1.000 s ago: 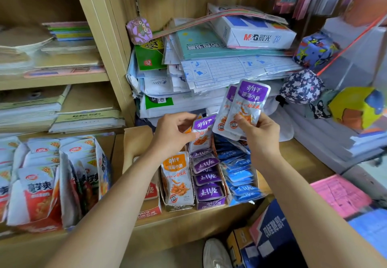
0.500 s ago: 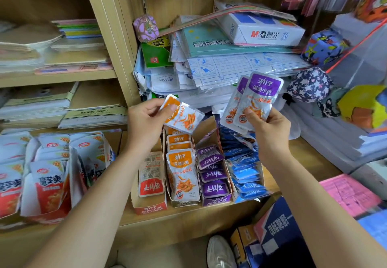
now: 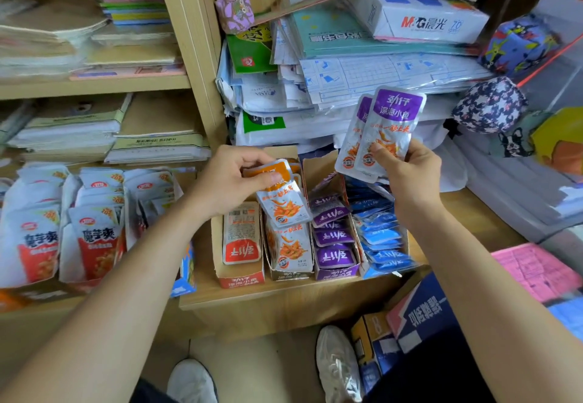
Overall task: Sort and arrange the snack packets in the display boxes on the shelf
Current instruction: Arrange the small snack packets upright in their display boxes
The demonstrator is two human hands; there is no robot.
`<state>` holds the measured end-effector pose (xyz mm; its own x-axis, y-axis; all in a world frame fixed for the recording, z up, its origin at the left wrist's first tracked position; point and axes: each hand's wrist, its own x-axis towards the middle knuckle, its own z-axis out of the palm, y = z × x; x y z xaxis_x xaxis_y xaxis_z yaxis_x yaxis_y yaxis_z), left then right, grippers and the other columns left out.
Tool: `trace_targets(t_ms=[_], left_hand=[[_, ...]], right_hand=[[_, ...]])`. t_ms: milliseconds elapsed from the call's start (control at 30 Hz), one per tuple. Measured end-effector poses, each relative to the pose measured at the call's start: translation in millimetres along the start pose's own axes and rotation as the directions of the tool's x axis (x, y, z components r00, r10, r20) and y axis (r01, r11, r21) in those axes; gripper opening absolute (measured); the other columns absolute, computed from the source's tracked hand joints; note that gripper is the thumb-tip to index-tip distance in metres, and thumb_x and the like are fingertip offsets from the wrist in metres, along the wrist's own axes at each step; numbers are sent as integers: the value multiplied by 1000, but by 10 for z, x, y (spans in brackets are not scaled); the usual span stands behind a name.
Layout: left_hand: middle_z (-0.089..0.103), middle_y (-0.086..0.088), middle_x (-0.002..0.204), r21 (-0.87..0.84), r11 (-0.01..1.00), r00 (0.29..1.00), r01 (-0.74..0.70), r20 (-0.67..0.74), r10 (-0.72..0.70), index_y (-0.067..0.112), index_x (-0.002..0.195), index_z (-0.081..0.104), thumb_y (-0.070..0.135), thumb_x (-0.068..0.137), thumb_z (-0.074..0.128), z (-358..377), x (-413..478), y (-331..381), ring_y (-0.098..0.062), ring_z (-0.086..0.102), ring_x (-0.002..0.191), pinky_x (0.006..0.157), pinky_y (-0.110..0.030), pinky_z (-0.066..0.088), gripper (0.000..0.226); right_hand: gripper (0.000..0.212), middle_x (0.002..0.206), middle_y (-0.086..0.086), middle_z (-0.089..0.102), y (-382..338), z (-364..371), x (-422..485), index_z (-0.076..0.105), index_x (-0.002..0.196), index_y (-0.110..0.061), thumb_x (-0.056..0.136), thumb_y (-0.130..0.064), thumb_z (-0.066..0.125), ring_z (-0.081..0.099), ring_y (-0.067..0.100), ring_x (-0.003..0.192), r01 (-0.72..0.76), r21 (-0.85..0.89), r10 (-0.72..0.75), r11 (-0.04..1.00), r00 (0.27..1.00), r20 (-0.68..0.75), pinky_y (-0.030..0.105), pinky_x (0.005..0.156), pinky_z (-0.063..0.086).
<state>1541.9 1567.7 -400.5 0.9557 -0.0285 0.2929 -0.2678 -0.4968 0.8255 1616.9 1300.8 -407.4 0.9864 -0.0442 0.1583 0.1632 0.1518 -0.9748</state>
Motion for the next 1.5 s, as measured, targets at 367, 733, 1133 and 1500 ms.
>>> trace_targets(t_ms=[367, 733, 1133, 1500], left_hand=[[76, 7, 96, -65, 996, 882, -62, -471, 24, 27, 102, 75, 16, 90, 71, 25, 91, -106, -9, 72, 90, 76, -31, 57, 16], [77, 6, 86, 380, 915, 964, 135, -266, -31, 22, 94, 80, 22, 87, 76, 226, 82, -140, -3, 70, 73, 60, -26, 57, 8], [75, 15, 100, 386, 902, 950, 194, 153, -271, 36, 102, 77, 49, 90, 66, 320, 93, -159, -4, 69, 92, 84, -42, 59, 20], [59, 12, 134, -101, 989, 994, 107, -18, -109, 30, 147, 46, 31, 98, 64, 553, 345, 68, -1, 52, 124, 99, -16, 43, 52]], right_hand=[[15, 96, 0, 76, 14, 1, 2, 70, 106, -5, 91, -4, 69, 75, 17, 90, -12, 11, 12, 1000, 1000, 1, 27, 68, 60], [18, 98, 2, 76, 2, 20, -9, 70, 108, -5, 90, -7, 71, 75, 16, 87, -42, 5, 42, 999, 999, -4, 24, 60, 58], [18, 93, 0, 76, -3, 60, 30, 69, 108, -2, 91, -6, 70, 75, 16, 87, -2, 32, 2, 999, 1000, 10, 27, 67, 60], [7, 89, 4, 78, 172, 209, 159, 72, 96, -11, 91, -8, 70, 75, 18, 83, 9, -299, 115, 954, 911, 396, 32, 72, 60]])
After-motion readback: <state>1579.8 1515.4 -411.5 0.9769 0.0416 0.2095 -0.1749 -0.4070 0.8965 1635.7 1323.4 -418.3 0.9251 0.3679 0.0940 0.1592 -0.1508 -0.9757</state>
